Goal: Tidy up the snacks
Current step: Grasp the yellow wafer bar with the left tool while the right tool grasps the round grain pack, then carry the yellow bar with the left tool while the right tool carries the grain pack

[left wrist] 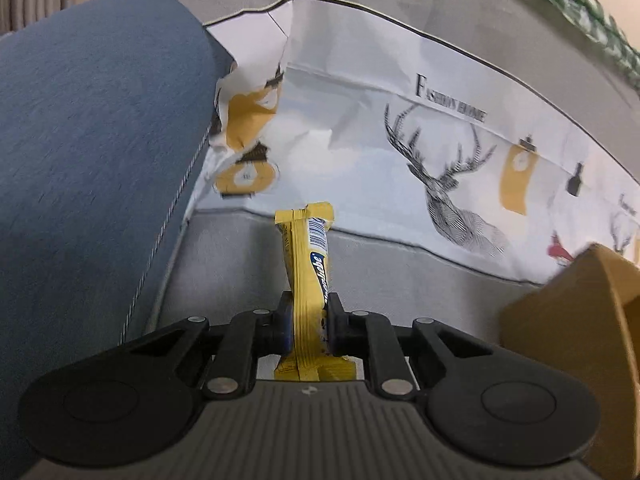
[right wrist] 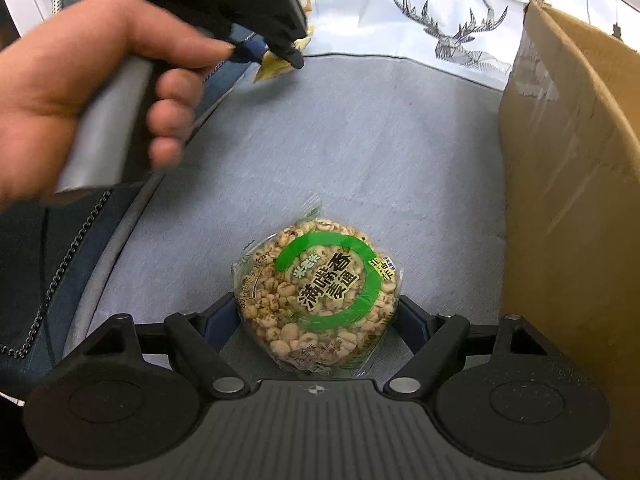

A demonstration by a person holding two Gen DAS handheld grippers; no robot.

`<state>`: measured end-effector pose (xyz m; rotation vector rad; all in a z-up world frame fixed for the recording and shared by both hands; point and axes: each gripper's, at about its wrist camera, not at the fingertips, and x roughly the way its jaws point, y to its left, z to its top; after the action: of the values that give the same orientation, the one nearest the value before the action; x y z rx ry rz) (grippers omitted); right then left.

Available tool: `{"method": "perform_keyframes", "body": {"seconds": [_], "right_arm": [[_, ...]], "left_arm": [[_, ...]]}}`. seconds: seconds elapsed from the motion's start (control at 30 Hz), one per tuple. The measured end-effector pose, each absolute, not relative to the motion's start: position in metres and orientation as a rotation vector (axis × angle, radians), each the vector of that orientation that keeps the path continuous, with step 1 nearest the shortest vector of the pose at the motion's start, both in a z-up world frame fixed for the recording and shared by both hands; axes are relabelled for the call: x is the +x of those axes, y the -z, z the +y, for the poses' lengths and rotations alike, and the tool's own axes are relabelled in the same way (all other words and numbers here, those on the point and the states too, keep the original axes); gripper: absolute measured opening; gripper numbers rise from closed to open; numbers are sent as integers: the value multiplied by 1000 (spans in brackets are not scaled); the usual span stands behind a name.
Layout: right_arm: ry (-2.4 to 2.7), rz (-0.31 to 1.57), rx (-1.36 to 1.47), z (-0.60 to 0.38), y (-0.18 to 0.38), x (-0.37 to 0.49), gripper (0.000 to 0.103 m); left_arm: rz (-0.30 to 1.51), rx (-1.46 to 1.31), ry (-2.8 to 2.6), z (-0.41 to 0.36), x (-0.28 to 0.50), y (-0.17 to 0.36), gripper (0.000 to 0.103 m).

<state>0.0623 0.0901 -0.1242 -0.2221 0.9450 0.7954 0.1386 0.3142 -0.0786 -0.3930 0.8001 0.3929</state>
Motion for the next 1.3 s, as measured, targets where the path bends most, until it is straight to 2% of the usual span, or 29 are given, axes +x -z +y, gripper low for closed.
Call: {"method": "perform_keyframes", "body": {"seconds": [0.33,0.5,0.73,1.3], "right_arm": [[-797,912,-234,85,119,57,83],[-834,923,-259,84,122,54,83],[-853,981,-252,72,129,54,83],[-900,964,-295,72,131,53,86]], "left_arm": [[879,-459,-366,279,58,60,17],[934,-398,-358,257,30,59,17],[1103,-395,-371,258,28,90,17],[1146,-343,-364,253,40,98,23]]}}
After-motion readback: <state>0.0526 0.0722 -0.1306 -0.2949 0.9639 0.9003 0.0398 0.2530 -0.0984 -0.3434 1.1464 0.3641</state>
